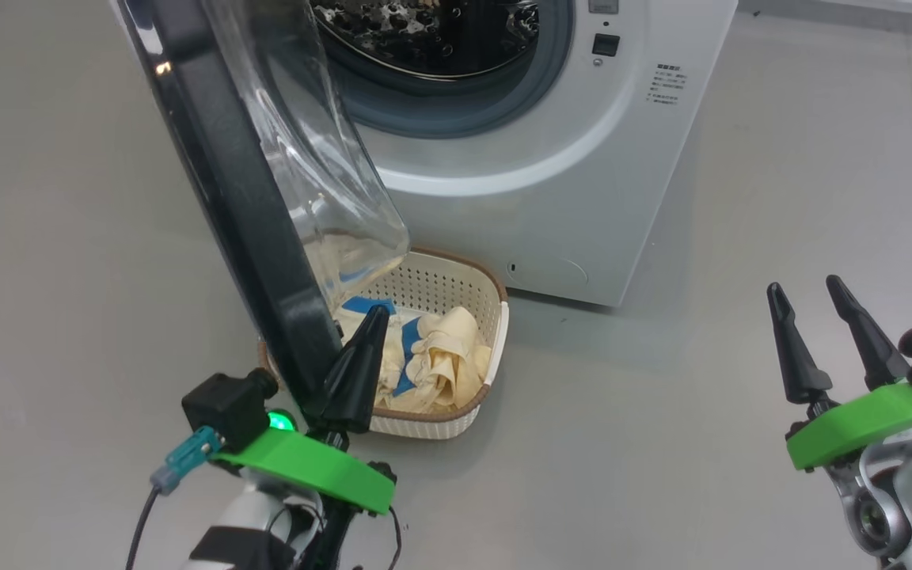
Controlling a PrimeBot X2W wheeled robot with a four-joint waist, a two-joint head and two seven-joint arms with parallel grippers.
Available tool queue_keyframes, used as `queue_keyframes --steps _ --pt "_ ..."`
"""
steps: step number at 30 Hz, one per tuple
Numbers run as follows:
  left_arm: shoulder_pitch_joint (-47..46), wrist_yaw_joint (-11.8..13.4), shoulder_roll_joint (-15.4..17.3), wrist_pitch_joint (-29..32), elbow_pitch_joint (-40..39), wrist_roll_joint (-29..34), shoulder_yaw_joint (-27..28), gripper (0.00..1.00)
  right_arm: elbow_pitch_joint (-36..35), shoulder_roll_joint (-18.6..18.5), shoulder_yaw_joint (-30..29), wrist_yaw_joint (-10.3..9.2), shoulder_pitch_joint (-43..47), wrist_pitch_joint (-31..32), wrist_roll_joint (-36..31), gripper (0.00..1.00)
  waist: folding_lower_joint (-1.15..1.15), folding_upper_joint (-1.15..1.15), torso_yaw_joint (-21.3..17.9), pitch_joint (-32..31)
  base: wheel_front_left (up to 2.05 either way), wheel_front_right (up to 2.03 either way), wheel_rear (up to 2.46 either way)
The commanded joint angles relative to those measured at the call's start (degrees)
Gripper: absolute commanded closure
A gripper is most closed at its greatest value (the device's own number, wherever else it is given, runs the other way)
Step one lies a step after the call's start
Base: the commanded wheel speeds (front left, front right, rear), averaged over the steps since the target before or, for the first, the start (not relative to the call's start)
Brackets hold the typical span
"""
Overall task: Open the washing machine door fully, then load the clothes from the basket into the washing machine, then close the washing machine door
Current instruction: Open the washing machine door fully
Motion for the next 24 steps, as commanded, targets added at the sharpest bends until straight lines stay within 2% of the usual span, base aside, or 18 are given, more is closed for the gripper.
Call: queue_keyframes --steps 1,11,24 --pt "-1.13 0.94 1.8 -0.48 -1.92 -0.38 3.3 1.0 -1.88 -1.56 0.58 0.09 -0.33 -0.7 -0.39 0.0 0.0 0.0 0.56 -0.19 0.0 0.0 0.0" --pt "2.29 4.11 4.13 0.55 -5.82 0.28 4.39 1.0 -1.81 -1.65 0.61 0.09 0.74 -0.7 -0.46 0.0 0.0 0.0 3.69 -1.28 0.0 0.0 0.0" --pt "3.85 7.32 8.71 0.88 -8.42 -0.62 9.79 1.0 -1.84 -1.96 1.46 0.09 1.01 -0.7 -0.47 0.0 0.0 0.0 6.26 -1.17 0.0 0.0 0.0"
